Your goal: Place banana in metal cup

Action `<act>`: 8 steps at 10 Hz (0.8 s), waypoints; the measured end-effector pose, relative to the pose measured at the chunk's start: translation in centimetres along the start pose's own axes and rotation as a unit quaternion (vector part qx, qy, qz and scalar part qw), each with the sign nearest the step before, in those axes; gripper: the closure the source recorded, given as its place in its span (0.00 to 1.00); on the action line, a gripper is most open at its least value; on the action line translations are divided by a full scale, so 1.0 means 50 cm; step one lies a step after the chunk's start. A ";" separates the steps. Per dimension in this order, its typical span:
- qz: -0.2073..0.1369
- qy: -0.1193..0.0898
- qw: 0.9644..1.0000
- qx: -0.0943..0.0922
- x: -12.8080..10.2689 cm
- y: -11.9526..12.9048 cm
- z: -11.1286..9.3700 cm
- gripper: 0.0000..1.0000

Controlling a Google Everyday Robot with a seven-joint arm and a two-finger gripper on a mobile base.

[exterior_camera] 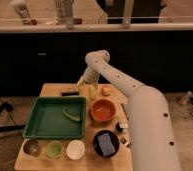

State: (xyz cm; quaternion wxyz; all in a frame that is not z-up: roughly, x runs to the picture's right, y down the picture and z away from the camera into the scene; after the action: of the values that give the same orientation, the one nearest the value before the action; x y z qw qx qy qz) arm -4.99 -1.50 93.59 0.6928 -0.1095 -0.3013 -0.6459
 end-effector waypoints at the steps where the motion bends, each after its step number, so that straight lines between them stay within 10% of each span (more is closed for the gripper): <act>1: 0.000 -0.006 1.000 -0.001 0.006 -0.003 0.015 0.26; 8: 0.033 -0.032 0.999 -0.017 0.014 0.070 0.065 0.26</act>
State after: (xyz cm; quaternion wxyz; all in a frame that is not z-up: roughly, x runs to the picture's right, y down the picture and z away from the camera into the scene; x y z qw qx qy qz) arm -2.52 0.19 97.40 0.7019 -0.1517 -0.3086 -0.6238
